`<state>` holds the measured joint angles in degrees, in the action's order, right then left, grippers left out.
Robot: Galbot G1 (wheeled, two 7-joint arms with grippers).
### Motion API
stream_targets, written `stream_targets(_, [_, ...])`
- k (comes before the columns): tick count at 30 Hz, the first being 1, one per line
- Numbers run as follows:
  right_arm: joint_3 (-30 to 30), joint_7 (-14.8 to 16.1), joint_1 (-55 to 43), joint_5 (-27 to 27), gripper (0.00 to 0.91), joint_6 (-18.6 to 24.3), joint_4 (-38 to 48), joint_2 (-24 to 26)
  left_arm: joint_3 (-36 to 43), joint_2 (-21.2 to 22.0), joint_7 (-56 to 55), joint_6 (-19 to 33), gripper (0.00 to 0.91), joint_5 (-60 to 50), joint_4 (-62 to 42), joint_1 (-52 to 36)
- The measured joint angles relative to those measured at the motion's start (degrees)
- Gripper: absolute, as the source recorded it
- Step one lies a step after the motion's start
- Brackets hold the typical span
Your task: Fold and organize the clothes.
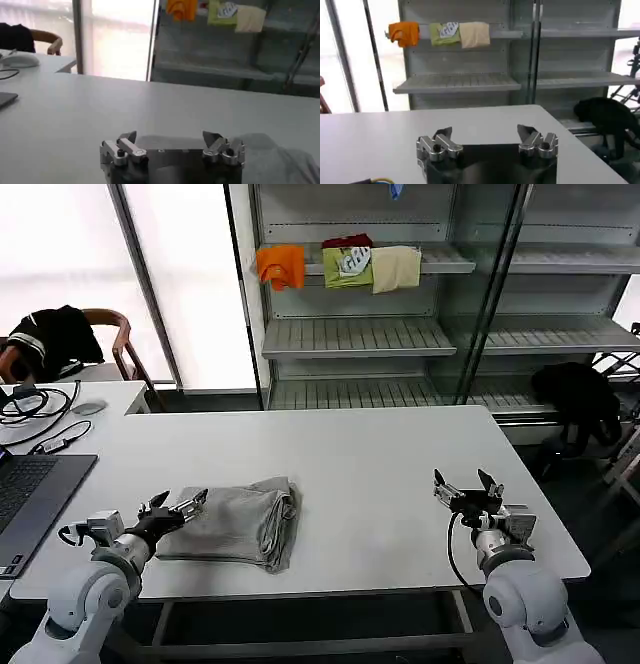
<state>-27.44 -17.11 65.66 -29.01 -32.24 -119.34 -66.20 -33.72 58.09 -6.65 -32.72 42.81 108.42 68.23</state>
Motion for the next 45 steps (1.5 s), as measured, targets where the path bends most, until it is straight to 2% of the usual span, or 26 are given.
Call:
stream_targets(8, [-0.1,0.0,0.0,0.0,0.907,0.0,0.3,-0.3,-0.6,0.5,1.4,0.0,0.907,-1.1,-3.1,0.5])
stream_targets(10, [-0.1,0.0,-0.1,0.1,0.907,0.0,0.2,-0.4,-0.7,0.6,1.7,0.0,0.867,-1.3,-3.4,0.6])
stream_targets(13, [0.0,0.0,0.1,0.3,0.907,0.0,0.2,-0.5,-0.7,0.8,2.3,0.0,0.715,-1.5,-3.8,0.8])
stream_targets(15, [0.0,0.0,0.1,0.4,0.907,0.0,0.2,-0.6,-0.7,0.9,2.6,0.0,0.544,-1.6,-4.0,0.9])
stream_targets(16, [0.0,0.0,0.2,0.5,0.907,0.0,0.2,-0.6,-0.7,1.0,2.8,0.0,0.494,-1.7,-4.1,1.0])
stream_targets(18, [0.1,0.0,0.3,0.6,0.907,0.0,0.3,-0.7,-0.7,1.2,3.3,0.1,0.141,-1.8,-4.2,1.3])
stream_targets(19, [0.1,0.0,0.3,0.7,0.907,0.0,0.3,-0.7,-0.7,1.2,3.5,0.1,0.030,-1.9,-4.2,1.5])
stream_targets(45, [0.2,0.0,-1.1,0.7,0.907,-0.1,0.9,-0.4,-2.7,1.5,6.7,3.4,0.000,-2.1,-4.9,2.5])
